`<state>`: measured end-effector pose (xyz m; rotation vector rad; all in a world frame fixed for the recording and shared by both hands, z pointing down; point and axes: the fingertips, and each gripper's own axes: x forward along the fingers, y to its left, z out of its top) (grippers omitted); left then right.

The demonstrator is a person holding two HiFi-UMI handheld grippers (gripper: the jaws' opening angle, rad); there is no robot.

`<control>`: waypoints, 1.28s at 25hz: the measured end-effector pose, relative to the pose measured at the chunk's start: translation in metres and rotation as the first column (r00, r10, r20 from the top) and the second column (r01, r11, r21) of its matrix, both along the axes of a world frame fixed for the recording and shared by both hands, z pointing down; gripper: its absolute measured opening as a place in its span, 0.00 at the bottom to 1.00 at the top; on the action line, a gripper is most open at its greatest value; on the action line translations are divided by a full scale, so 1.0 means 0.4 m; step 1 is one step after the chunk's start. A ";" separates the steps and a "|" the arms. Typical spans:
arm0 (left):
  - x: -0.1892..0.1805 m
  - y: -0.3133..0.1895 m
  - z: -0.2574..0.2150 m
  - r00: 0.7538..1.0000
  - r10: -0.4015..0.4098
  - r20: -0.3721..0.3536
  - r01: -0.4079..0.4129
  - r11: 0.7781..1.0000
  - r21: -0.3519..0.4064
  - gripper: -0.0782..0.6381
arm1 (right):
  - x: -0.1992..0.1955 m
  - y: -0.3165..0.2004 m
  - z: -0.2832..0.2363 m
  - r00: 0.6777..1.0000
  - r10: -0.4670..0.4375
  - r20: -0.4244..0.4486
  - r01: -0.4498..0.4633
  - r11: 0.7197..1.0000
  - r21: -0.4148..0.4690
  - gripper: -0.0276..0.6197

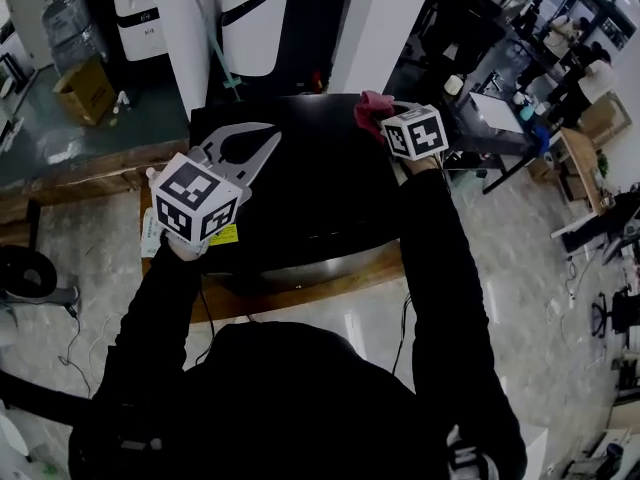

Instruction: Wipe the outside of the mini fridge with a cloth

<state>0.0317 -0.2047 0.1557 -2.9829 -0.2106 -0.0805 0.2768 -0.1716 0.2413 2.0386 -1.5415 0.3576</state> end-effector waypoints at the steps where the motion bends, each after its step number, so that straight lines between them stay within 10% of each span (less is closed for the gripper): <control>1: -0.024 0.000 -0.019 1.000 -0.016 -0.021 0.016 1.000 0.004 0.11 | -0.042 0.006 -0.053 1.000 -0.027 0.001 0.027 0.997 0.078 0.17; 5: -0.144 -0.024 -0.088 0.988 -0.102 -0.115 0.105 0.994 0.022 0.11 | -0.254 0.055 -0.243 0.991 -0.123 -0.044 0.131 0.926 0.353 0.17; 11: -0.284 -0.096 -0.106 0.966 -0.185 -0.178 0.191 0.982 0.014 0.11 | -0.534 0.058 -0.325 0.968 -0.225 -0.112 0.251 0.849 0.465 0.18; 24: -0.577 -0.479 -0.039 0.978 0.009 -0.207 -0.014 1.000 -0.023 0.11 | -1.029 -0.304 -0.374 0.987 -0.112 -0.114 0.158 0.781 0.604 0.18; 32: -0.717 -0.679 -0.013 0.973 0.060 -0.223 -0.068 0.997 -0.027 0.11 | -1.235 -0.504 -0.384 0.979 -0.129 0.156 -0.063 0.538 0.841 0.18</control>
